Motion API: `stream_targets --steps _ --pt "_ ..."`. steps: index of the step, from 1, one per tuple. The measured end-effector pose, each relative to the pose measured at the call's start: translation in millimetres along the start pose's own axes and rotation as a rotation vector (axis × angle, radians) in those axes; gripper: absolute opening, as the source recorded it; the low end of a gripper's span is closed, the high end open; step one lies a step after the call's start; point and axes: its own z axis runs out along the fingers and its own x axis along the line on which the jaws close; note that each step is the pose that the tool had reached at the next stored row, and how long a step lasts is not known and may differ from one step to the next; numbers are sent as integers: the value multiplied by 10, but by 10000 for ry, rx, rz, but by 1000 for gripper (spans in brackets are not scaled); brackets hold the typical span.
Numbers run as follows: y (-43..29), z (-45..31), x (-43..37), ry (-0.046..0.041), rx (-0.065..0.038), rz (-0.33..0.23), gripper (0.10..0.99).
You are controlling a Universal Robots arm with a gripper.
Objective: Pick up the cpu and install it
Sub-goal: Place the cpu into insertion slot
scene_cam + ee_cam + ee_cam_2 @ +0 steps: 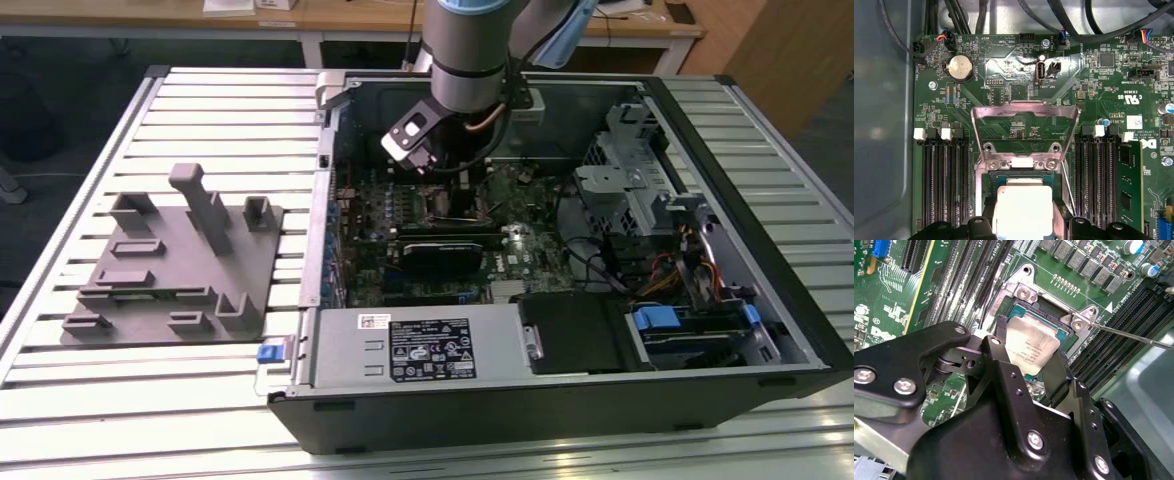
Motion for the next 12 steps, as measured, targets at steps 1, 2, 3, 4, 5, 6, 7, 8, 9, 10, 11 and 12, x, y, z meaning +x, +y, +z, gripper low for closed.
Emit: stream_targets --steps 1,2,3,4,5,6,7,8,9,10,11,12 --pt "0 5 2 1 0 -1 529" --pt "0 5 2 -1 1 -2 529" --pt "0 5 2 -1 1 -1 529" --pt "0 6 2 -1 1 -1 529" --pt "0 6 2 -1 1 0 529" --pt "0 7 2 1 0 0 529" --pt "0 7 2 1 0 0 529" --pt "0 7 2 1 0 0 529" --pt "0 7 2 0 0 -1 529" --pt "0 7 2 1 0 0 529" --pt "0 7 2 1 0 0 529" --pt "0 7 2 1 0 0 529"
